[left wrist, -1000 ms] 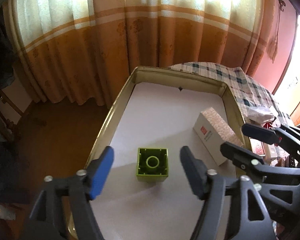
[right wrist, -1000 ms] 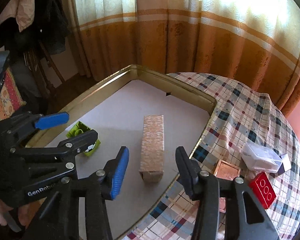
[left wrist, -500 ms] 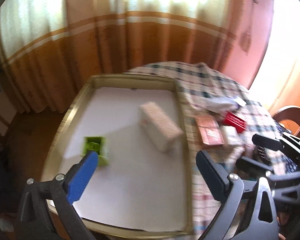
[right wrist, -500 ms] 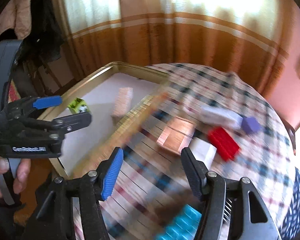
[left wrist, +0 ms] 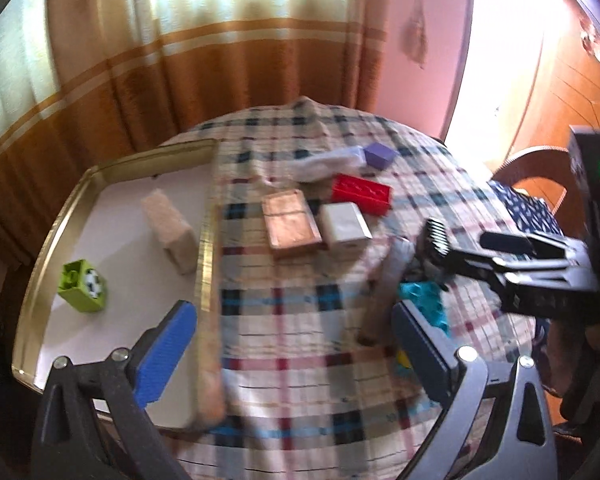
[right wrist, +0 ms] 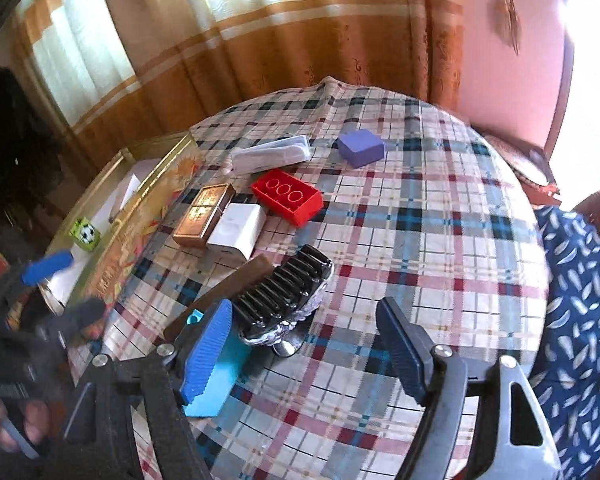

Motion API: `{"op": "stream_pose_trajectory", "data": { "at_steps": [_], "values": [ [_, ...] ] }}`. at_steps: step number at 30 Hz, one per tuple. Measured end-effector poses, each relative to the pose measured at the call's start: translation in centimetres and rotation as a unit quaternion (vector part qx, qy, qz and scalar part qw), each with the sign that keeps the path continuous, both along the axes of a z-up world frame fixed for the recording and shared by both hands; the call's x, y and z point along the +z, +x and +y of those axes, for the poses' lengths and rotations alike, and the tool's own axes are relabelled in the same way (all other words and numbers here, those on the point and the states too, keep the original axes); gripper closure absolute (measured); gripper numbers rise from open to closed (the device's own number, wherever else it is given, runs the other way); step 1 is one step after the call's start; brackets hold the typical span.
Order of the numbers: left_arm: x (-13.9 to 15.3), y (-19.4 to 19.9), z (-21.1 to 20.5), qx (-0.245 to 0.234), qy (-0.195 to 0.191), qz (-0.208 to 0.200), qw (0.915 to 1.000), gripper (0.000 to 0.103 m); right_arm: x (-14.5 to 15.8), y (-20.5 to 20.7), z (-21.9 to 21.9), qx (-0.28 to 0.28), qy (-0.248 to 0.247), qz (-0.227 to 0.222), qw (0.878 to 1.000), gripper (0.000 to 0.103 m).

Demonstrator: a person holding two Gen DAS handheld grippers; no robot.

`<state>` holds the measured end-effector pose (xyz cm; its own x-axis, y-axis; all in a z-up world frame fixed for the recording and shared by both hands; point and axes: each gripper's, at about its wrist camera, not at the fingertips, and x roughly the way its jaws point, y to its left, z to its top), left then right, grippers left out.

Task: Organize rigid objects
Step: 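Grasp the blue Duplo brick with the left tool while the right tool grasps the black comb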

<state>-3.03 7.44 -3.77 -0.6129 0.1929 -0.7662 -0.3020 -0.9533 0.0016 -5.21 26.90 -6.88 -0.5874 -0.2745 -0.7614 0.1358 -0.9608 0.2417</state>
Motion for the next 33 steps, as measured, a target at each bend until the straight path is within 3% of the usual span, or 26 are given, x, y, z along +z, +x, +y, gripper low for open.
{"op": "stream_pose_trajectory", "data": {
  "at_steps": [8, 12, 16, 23, 33],
  "values": [
    [-0.1, 1.0, 1.6, -0.015, -0.005, 0.006, 0.9999, 0.003, 0.7, 0.6, -0.7, 0.009, 0.003, 0.013, 1.000, 0.026],
    [-0.3, 0.9, 1.4, -0.009, -0.001, 0.004, 1.0000, 0.003, 0.0, -0.9, -0.5, -0.009, -0.033, 0.003, 0.999, 0.027],
    [-0.9, 0.8, 1.6, -0.004, 0.000, -0.006, 1.0000, 0.003, -1.2, -1.8, -1.8, -0.006, -0.029, -0.013, 0.999, 0.027],
    [-0.8, 1.9, 3.0, -0.022, 0.003, -0.001, 0.9997, 0.003, -2.1, -0.7, -0.5, -0.014, 0.009, -0.019, 1.000, 0.060],
    [-2.4, 2.7, 4.9, -0.038, 0.010, -0.019, 0.9990, 0.003, -2.9, -1.1, -0.8, 0.012, 0.033, 0.004, 0.999, 0.063]
  ]
}}
